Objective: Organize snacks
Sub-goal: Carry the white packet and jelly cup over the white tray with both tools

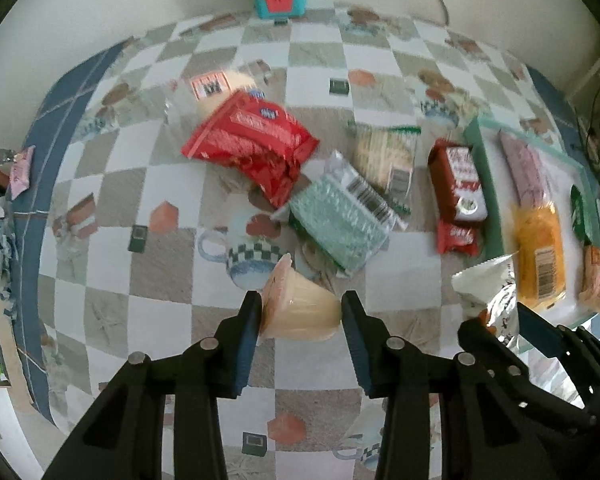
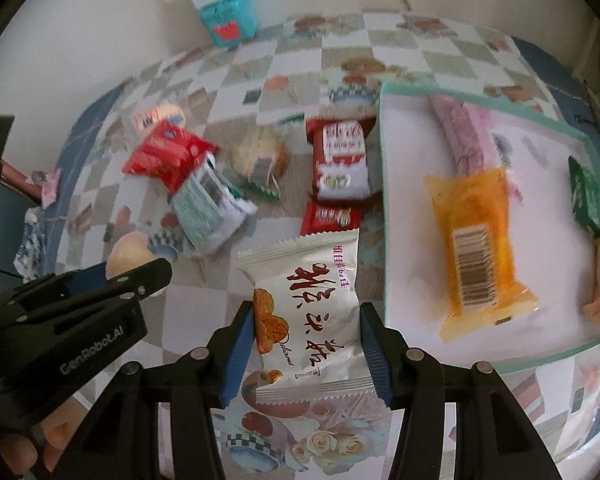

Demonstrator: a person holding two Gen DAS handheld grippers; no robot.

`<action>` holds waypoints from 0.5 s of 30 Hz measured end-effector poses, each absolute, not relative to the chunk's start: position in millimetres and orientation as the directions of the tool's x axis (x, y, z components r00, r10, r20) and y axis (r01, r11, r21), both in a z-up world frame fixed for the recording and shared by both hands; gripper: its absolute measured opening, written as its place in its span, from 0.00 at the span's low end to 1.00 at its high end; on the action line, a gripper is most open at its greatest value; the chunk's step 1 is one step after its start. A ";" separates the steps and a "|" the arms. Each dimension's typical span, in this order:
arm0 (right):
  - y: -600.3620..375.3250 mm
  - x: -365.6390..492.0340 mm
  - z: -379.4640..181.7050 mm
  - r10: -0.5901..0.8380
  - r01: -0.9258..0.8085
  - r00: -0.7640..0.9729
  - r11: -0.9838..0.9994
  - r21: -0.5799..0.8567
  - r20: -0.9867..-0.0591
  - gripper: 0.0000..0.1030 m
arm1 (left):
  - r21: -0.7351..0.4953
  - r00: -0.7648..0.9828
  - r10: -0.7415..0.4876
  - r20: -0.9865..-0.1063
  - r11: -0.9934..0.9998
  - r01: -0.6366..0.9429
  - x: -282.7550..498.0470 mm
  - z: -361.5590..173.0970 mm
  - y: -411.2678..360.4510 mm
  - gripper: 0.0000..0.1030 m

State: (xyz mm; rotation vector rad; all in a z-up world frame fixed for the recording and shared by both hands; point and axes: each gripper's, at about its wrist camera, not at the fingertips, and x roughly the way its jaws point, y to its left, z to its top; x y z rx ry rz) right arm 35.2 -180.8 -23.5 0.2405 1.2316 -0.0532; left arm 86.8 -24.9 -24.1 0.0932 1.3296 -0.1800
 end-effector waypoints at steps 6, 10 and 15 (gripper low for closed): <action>-193.5 32.9 1.5 0.081 0.179 0.401 0.970 0.165 -0.913 0.53 | -0.048 0.287 -0.096 -0.953 0.984 0.170 93.8 -3.2 -29.3 0.42; -210.4 33.3 13.3 0.069 0.208 0.436 0.962 0.176 -0.897 0.53 | -0.056 0.326 -0.110 -0.939 0.984 0.170 95.2 6.4 -41.2 0.42; -241.7 32.7 19.0 0.040 0.272 0.460 0.945 0.184 -0.887 0.53 | -0.074 0.353 -0.140 -0.925 0.978 0.193 99.1 16.0 -65.6 0.42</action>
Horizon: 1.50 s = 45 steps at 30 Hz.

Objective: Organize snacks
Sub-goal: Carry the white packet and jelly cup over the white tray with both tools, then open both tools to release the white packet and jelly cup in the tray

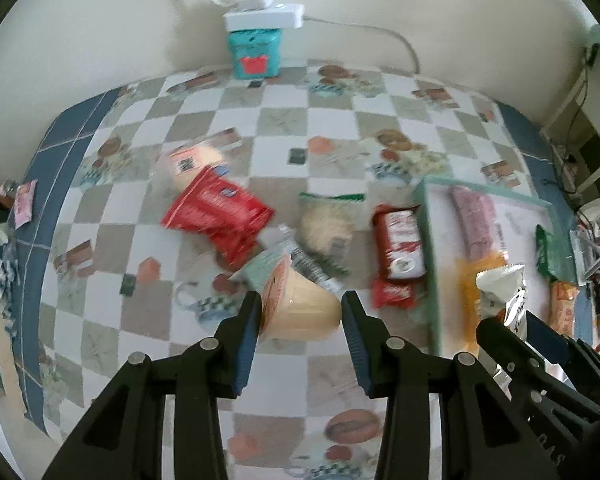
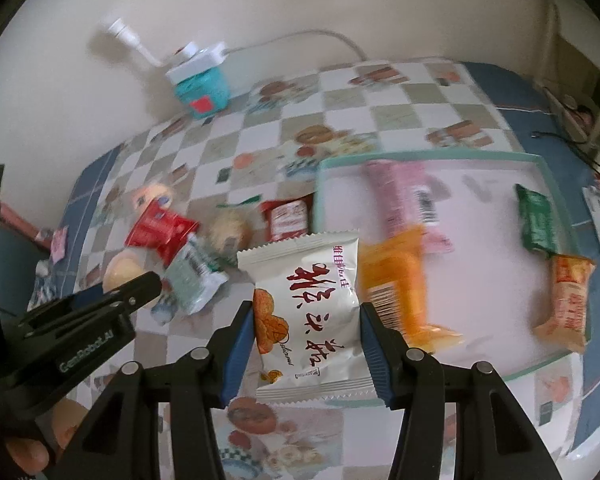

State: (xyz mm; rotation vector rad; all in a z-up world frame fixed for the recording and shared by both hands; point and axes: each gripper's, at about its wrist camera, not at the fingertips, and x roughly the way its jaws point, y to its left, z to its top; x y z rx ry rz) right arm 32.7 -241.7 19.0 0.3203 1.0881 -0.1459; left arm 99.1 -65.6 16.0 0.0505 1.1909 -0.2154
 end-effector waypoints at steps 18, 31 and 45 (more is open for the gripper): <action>-367.7 12.8 9.8 -0.062 0.526 0.455 0.823 0.212 -0.888 0.53 | -0.079 0.360 -0.223 -0.906 0.924 0.374 110.4 13.8 -188.3 0.41; -403.1 22.5 -18.4 -0.075 0.582 0.406 0.789 0.195 -0.911 0.53 | -0.066 0.335 -0.212 -0.918 0.915 0.397 133.9 -21.1 -233.2 0.42; -414.8 37.7 -34.6 -0.091 0.603 0.378 0.780 0.170 -0.921 0.53 | -0.059 0.339 -0.221 -0.914 0.902 0.427 140.1 -32.7 -251.6 0.42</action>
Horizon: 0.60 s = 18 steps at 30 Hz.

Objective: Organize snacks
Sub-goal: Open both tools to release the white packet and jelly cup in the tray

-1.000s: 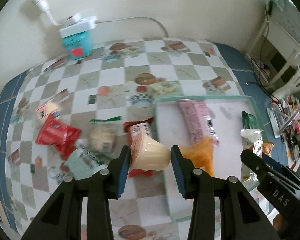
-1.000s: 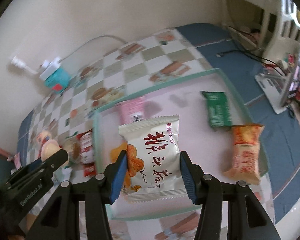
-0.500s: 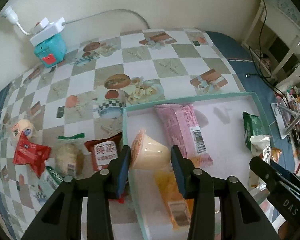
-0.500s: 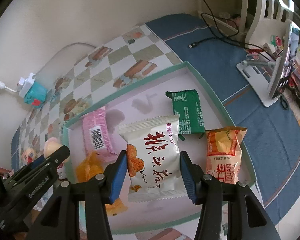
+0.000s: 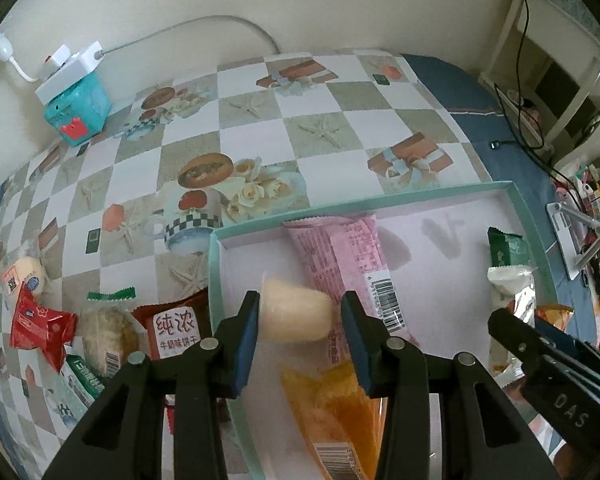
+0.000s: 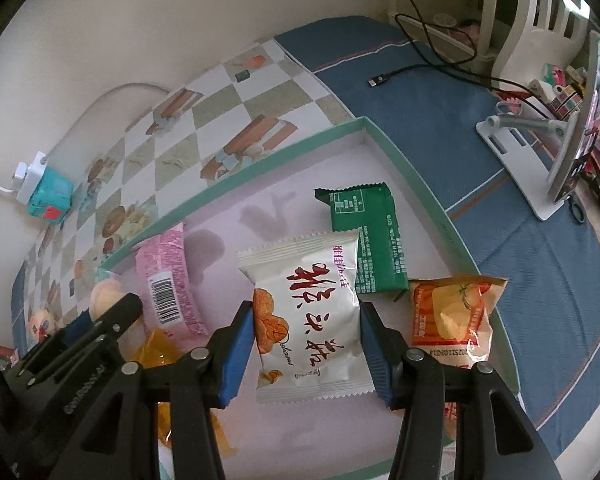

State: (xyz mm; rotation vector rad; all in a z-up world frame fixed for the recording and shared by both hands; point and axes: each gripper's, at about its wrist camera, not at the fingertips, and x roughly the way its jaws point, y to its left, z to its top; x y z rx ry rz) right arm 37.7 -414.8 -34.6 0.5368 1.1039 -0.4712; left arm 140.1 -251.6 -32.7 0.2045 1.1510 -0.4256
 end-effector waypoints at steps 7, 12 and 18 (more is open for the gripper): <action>-413.6 37.1 -33.4 -0.099 0.605 0.370 0.780 0.159 -0.924 0.53 | -0.061 0.332 -0.220 -0.917 0.901 0.429 139.9 -30.6 -250.7 0.42; -413.8 37.1 -33.2 -0.116 0.609 0.352 0.782 0.134 -0.929 0.58 | -0.048 0.342 -0.206 -0.917 0.907 0.418 139.3 -23.6 -247.5 0.61; -411.2 36.5 -31.4 -0.136 0.605 0.353 0.788 0.114 -0.926 0.71 | -0.040 0.349 -0.190 -0.918 0.918 0.394 141.4 -18.7 -237.7 0.70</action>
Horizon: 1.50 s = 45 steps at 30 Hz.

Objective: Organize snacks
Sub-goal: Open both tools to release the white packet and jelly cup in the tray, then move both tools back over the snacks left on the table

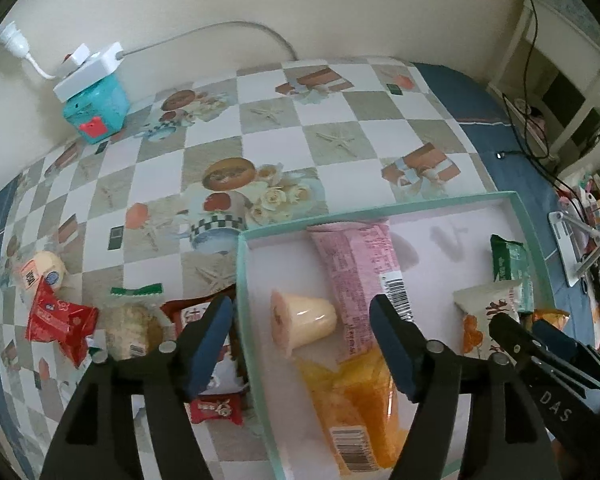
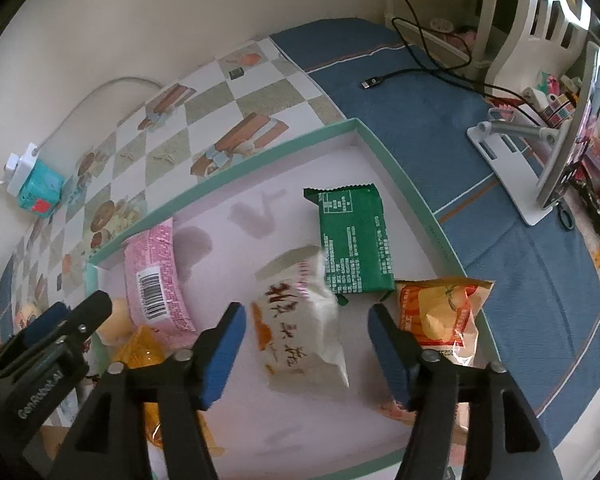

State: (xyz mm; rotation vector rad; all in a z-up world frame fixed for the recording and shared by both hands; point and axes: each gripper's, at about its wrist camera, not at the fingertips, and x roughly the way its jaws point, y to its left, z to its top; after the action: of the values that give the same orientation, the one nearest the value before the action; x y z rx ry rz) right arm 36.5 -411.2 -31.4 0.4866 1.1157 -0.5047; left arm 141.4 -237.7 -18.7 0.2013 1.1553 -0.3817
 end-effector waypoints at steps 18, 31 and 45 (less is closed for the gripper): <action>-396.9 39.8 -18.4 -0.175 0.578 0.394 0.810 0.095 -0.902 1.00 | -0.038 0.393 -0.167 -0.904 0.949 0.314 151.7 -7.0 -201.8 0.94; -369.0 42.9 9.6 -0.232 0.568 0.415 0.822 0.051 -0.880 1.00 | 0.010 0.547 -0.120 -0.829 0.973 0.230 145.1 37.8 -164.5 0.94; -315.2 52.0 36.9 -0.233 0.505 0.473 0.862 0.045 -0.849 1.00 | 0.024 0.611 -0.010 -0.791 0.999 0.047 141.7 72.3 -77.0 0.94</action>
State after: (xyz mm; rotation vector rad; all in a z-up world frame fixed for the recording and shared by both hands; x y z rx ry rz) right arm 52.0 -315.2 36.9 0.3087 0.9797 -0.4607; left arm 141.7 -77.0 72.3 0.0438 0.9125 -0.0330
